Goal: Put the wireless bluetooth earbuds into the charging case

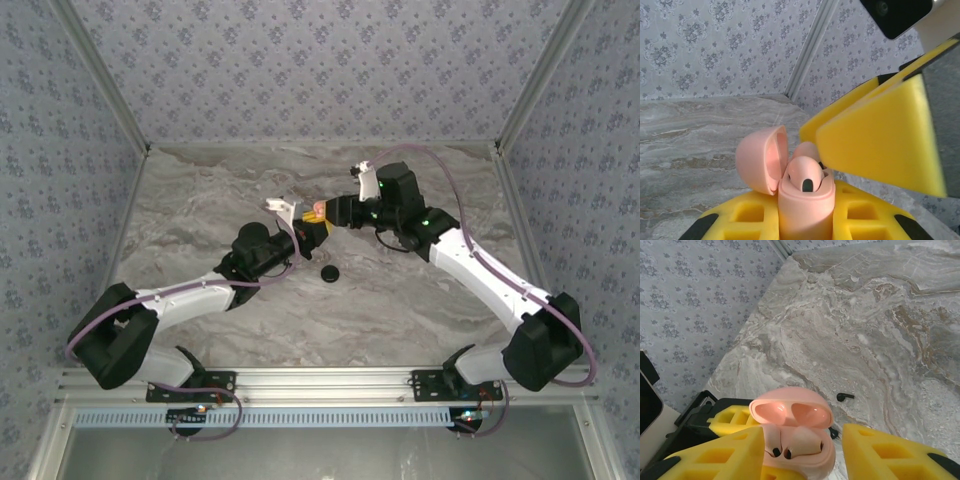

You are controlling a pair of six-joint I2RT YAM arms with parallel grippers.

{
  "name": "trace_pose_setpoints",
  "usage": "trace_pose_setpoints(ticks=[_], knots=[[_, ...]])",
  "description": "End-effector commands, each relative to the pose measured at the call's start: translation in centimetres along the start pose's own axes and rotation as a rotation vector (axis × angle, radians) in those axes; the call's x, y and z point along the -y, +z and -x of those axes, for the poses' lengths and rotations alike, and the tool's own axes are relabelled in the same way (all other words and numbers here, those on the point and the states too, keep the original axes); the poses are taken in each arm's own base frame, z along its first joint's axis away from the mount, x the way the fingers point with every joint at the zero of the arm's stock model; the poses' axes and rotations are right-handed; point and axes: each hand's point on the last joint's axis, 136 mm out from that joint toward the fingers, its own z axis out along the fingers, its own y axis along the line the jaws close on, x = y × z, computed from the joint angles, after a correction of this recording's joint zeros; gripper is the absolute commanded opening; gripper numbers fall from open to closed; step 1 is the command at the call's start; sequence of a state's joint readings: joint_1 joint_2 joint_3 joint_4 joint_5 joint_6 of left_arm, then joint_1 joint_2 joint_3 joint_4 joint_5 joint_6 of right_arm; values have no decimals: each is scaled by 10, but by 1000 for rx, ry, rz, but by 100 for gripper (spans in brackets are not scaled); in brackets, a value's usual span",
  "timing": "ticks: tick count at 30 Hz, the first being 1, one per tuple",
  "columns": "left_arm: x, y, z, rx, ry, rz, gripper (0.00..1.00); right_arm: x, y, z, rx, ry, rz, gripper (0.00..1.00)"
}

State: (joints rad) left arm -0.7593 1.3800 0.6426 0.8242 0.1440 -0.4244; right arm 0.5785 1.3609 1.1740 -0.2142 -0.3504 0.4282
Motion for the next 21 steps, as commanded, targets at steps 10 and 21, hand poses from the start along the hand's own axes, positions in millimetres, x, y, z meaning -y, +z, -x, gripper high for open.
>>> trace_pose_setpoints(ticks=[10, 21], knots=[[26, -14, 22, -27, 183, -73, 6, 15, -37, 18, -2, -22, -18, 46], [80, -22, 33, -34, 229, -371, 6, 34, -31, 4, -122, 25, 113, 18]])
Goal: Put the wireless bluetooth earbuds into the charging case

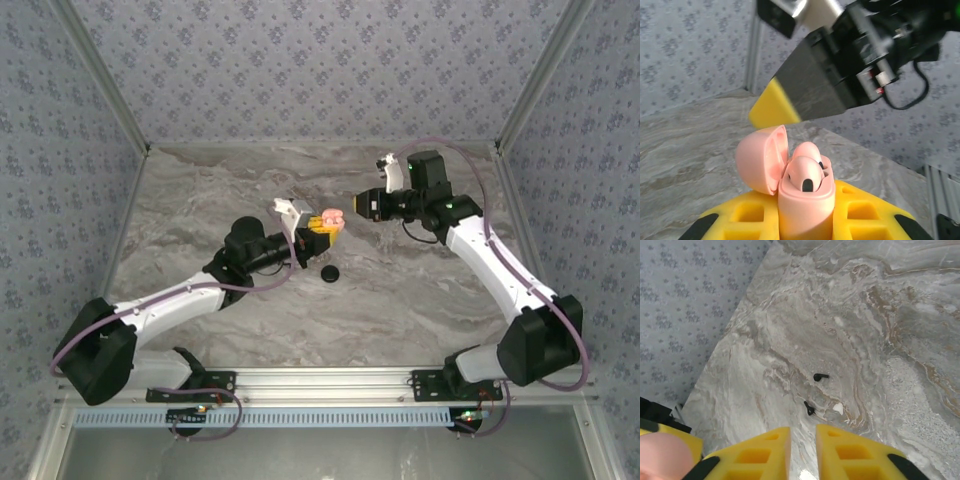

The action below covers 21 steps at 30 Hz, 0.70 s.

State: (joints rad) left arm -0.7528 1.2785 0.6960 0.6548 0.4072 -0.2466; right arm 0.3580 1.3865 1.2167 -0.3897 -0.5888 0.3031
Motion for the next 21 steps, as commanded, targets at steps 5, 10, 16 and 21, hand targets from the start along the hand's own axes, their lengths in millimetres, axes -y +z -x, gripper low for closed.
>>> trace_pose_setpoints(ticks=[5, 10, 16, 21], knots=[[31, -2, 34, 75, 77, -157, 6, -25, -1, 0, -60, -23, 173, 13], [31, 0, 33, 77, 69, -165, 6, -38, -2, -4, -85, -29, 256, 12], [27, 4, 30, 78, 55, -158, 6, -55, -7, -8, -101, -57, 332, 12], [19, 8, 23, 63, 35, -133, 6, -66, -15, -7, -86, -85, 367, 12]])
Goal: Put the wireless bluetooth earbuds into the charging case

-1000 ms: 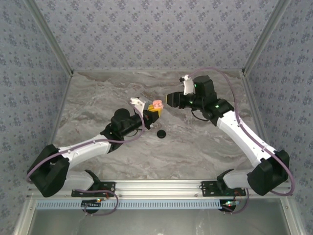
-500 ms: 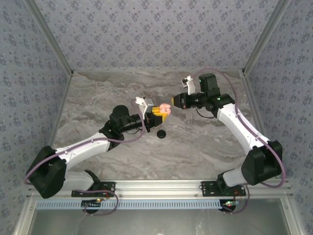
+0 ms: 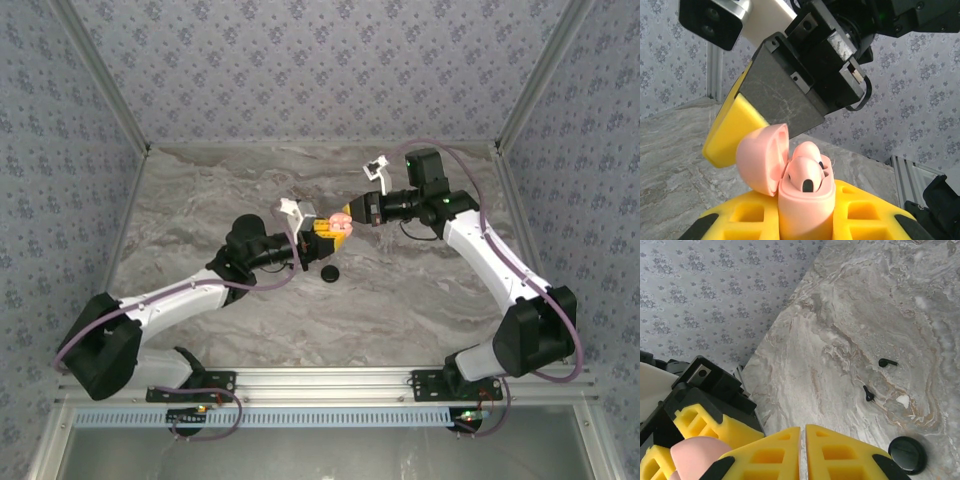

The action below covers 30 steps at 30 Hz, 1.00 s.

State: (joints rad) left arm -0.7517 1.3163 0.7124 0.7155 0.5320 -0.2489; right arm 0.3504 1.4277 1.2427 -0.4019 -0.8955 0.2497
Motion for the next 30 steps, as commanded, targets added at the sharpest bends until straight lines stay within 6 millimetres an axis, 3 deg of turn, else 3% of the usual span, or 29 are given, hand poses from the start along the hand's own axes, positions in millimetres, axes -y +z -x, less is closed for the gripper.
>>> trace_pose_setpoints(ticks=[1, 13, 17, 23, 30], knots=[[-3, 2, 20, 59, 17, 6, 6, -30, -9, 6, 7, -66, 84, 12], [-27, -3, 11, 54, -37, 112, 6, -34, -16, 0, 16, -93, 66, 13], [-37, -2, 9, 36, -59, 161, 7, -7, -20, 3, 35, -66, -111, 14], [-71, 0, -3, -58, -132, 332, 9, 47, -41, 4, 89, 20, -409, 15], [-121, -3, -19, -144, -320, 518, 11, 71, -62, -5, 116, 51, -577, 16]])
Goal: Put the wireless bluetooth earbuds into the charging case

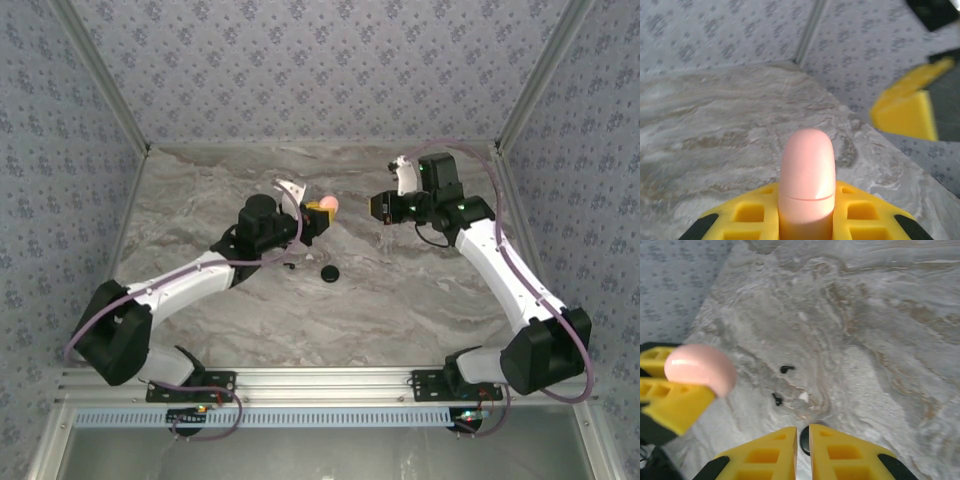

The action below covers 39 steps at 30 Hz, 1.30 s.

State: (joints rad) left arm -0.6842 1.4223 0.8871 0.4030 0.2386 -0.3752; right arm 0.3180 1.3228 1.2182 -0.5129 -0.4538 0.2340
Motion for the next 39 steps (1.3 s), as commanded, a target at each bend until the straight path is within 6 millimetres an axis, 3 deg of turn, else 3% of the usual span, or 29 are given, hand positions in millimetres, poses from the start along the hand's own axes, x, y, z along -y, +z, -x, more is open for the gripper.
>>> trace_pose_setpoints(ticks=[1, 15, 27, 39], knots=[[-31, 9, -2, -73, -116, 130, 11, 26, -9, -16, -7, 38, -143, 16], [-113, 53, -41, -332, -300, 386, 9, 41, -13, -62, -52, 102, -189, 18], [-142, 98, -57, -403, -342, 359, 10, 43, -18, -81, -69, 134, -199, 19], [-186, 144, -74, -437, -429, 321, 10, 39, -14, -85, -71, 161, -177, 20]])
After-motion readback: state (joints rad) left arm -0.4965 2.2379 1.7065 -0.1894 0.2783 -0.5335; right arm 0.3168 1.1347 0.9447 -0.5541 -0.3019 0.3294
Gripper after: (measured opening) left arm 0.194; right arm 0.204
